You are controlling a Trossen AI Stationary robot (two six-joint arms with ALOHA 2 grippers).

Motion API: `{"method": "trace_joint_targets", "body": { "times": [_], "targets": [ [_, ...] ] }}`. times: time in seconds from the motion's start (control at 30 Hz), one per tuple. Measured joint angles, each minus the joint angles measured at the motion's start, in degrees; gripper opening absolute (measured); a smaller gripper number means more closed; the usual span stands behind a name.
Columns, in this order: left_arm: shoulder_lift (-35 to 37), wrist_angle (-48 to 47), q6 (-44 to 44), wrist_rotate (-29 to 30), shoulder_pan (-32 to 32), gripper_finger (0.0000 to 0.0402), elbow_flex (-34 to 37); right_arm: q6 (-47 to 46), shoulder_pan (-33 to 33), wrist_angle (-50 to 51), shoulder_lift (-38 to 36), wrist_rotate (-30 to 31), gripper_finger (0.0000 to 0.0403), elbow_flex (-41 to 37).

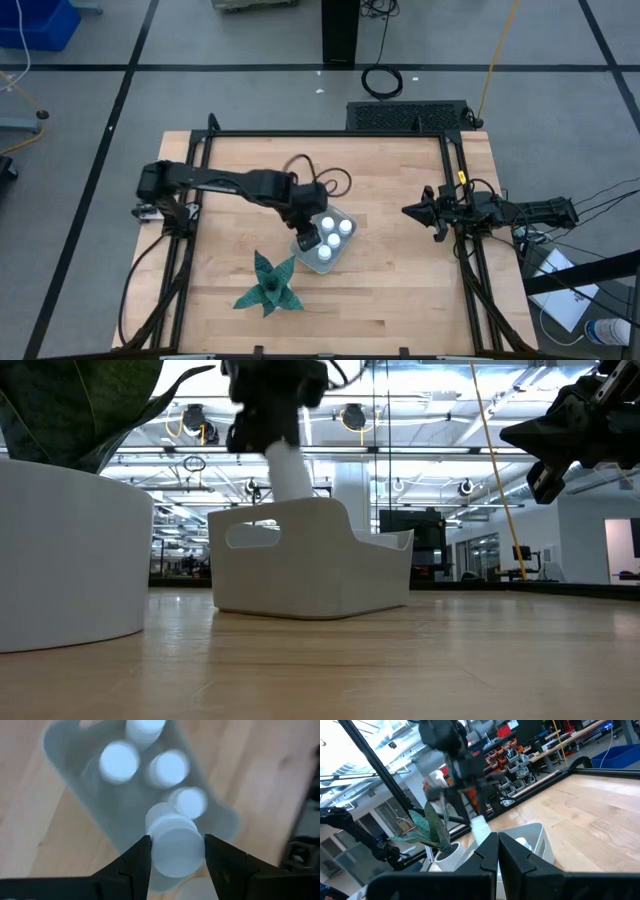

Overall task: Pick and place pill bottles into a basket
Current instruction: Put the white pill bottle into the gray bin

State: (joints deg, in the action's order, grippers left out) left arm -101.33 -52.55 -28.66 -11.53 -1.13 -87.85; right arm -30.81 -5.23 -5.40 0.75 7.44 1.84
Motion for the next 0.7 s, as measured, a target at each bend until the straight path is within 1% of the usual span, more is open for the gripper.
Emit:
{"method": "trace_joint_targets", "body": {
  "times": [0.17,0.4,0.53,0.7],
  "targets": [
    [-4.08,-2.03,3.31,3.58,-0.42,0.0172,0.02,-0.02,0.00,0.01,0.00,0.00,0.0004,0.01],
    [-7.98,-1.09,4.63,4.00,-0.61,0.0172,0.00,-0.02,0.00,-0.08,0.00,0.00,0.0004,-0.01],
    [-9.15,-0.52,5.42,4.44,-0.98,0.0172,0.02,-0.01,0.00,-0.01,0.00,0.00,0.0004,0.00],
    [-9.19,0.37,5.63,7.37,-1.62,0.0172,0.02,-0.02,0.00,-0.01,0.02,0.00,0.0004,0.01]
  ]
}}
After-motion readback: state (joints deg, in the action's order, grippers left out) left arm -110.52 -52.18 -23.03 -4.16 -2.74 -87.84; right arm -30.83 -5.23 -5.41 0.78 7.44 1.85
